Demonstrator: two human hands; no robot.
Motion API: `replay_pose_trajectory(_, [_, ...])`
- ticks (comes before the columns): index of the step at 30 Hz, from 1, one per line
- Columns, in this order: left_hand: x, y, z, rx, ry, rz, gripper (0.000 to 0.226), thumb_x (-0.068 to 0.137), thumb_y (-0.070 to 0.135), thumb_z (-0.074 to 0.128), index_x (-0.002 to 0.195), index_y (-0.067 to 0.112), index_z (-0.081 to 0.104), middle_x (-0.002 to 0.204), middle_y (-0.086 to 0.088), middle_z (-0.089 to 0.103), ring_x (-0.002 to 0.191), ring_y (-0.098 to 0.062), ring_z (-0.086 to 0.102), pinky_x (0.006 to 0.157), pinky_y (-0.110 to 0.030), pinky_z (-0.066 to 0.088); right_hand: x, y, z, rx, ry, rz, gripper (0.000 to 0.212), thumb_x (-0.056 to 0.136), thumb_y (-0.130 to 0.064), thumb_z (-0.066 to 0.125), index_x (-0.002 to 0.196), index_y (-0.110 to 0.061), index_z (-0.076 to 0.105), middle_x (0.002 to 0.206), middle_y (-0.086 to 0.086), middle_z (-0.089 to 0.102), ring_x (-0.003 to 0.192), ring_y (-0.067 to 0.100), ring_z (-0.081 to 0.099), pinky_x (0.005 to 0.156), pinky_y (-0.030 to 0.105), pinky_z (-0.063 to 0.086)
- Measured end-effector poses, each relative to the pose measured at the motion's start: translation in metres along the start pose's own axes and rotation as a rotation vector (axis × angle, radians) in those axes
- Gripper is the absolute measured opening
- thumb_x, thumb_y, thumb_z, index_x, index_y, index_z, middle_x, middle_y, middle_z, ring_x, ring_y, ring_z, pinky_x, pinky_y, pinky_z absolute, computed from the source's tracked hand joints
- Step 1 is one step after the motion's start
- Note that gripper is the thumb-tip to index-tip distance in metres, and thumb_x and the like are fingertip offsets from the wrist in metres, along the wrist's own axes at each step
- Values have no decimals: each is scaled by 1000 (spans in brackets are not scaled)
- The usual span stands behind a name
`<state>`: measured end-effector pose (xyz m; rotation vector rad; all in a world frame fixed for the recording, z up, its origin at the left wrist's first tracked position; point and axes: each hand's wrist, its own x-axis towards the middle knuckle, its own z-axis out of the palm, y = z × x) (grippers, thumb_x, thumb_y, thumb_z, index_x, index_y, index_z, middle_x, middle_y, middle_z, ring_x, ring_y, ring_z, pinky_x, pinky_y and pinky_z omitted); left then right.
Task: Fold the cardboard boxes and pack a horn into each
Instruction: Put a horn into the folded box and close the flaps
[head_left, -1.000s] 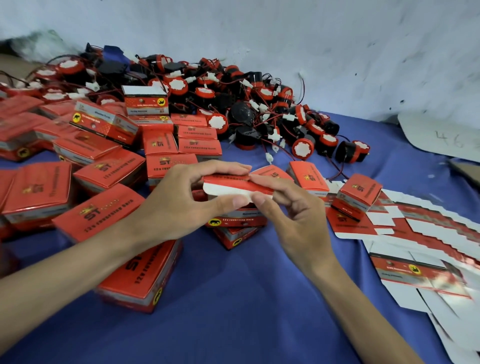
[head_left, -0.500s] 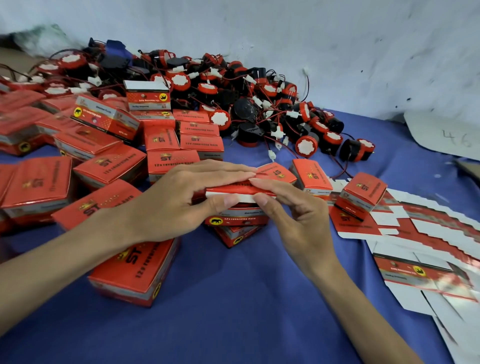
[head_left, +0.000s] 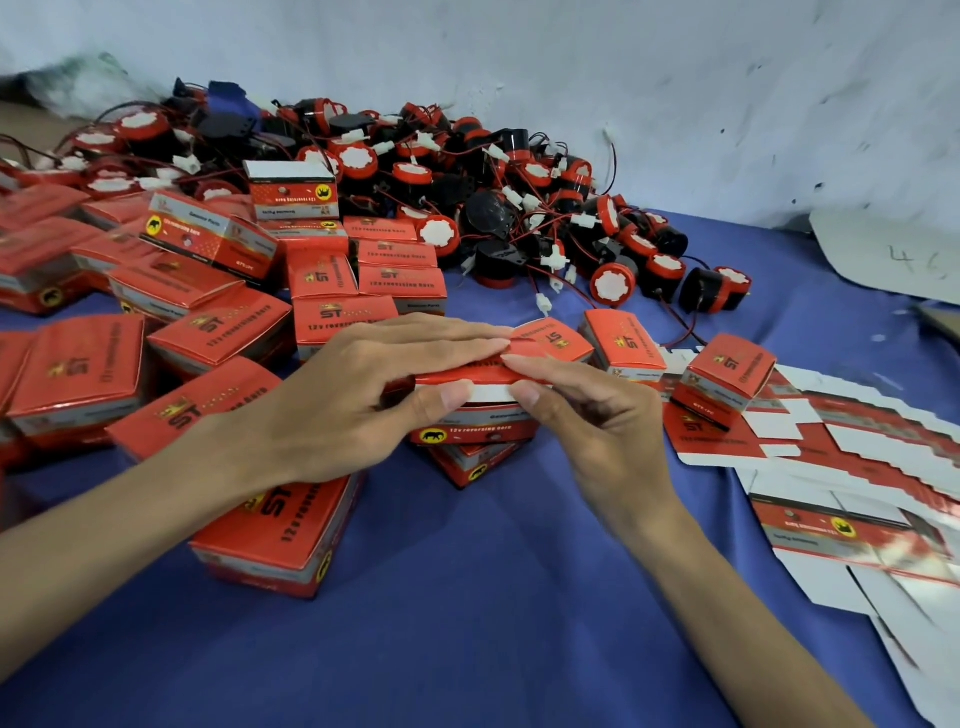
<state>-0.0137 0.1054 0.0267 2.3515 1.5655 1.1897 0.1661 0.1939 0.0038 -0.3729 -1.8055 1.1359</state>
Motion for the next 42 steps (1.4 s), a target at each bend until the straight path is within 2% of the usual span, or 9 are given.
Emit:
replay_pose_trajectory(4, [-3, 0, 2, 160, 2, 83, 40, 97, 28, 44, 134, 13, 49, 140, -1, 51, 132, -14, 46, 109, -31, 38, -3, 0, -1, -92, 8, -53, 23, 82, -10, 65, 99, -25, 69, 97, -25, 69, 103, 2, 65, 98, 36, 48])
replay_pose_trajectory(10, [-2, 1, 6, 327, 71, 157, 40, 94, 23, 50, 129, 6, 55, 134, -6, 56, 125, -21, 54, 104, -38, 44, -9, 7, -1, -367, 25, -310, 33, 82, -4, 66, 114, 0, 59, 112, 1, 63, 115, 16, 57, 102, 22, 43])
replay_pose_trajectory(15, [0, 0, 4, 387, 9, 161, 58, 88, 43, 56, 131, 4, 54, 137, -7, 53, 127, -23, 51, 107, -37, 41, -9, 10, -1, -591, 46, -513, 44, 77, -6, 74, 116, 1, 56, 113, 1, 58, 115, 18, 54, 102, 25, 44])
replay_pose_trajectory(18, [0, -1, 4, 412, 4, 177, 59, 87, 41, 57, 131, 3, 53, 137, -9, 52, 126, -25, 51, 107, -36, 38, -9, 10, -3, -821, 96, -590, 33, 84, -18, 71, 113, -4, 66, 117, 10, 64, 118, 28, 57, 97, 34, 50])
replay_pose_trajectory(21, [1, -1, 5, 390, 12, 167, 53, 89, 37, 54, 129, 2, 56, 135, -8, 54, 123, -27, 54, 105, -38, 41, -4, 9, -17, -1092, 97, -556, 45, 84, -43, 68, 118, -14, 67, 131, 21, 54, 126, 35, 50, 102, 34, 42])
replay_pose_trajectory(25, [0, -3, 4, 248, 13, 137, 49, 89, 32, 56, 129, 5, 53, 134, -1, 52, 125, -19, 51, 108, -27, 38, -1, 14, -18, -949, -238, -493, 66, 81, -36, 73, 134, -14, 39, 143, 17, 37, 137, 33, 35, 108, 43, 37])
replay_pose_trajectory(31, [-5, -2, 0, 65, 101, 168, 48, 92, 37, 56, 130, 9, 52, 134, -3, 54, 125, -13, 53, 102, -29, 45, 4, 6, -20, -786, -214, -679, 53, 88, -32, 63, 128, -4, 42, 137, 10, 46, 130, 25, 46, 106, 40, 39])
replay_pose_trajectory(35, [-7, -3, 2, 31, 85, 249, 60, 76, 39, 75, 123, 9, 53, 131, -1, 56, 124, -10, 53, 101, -26, 46, -3, 5, -14, -692, -188, -631, 45, 88, -31, 61, 122, -6, 44, 121, 12, 54, 112, 25, 52, 102, 27, 38])
replay_pose_trajectory(42, [-8, 0, 0, 12, 147, 218, 59, 76, 41, 73, 123, 14, 51, 115, 12, 61, 108, 2, 58, 86, -12, 49, 1, -16, -11, -639, -252, -449, 53, 79, -34, 70, 119, -4, 54, 113, 13, 62, 105, 19, 55, 94, 25, 46])
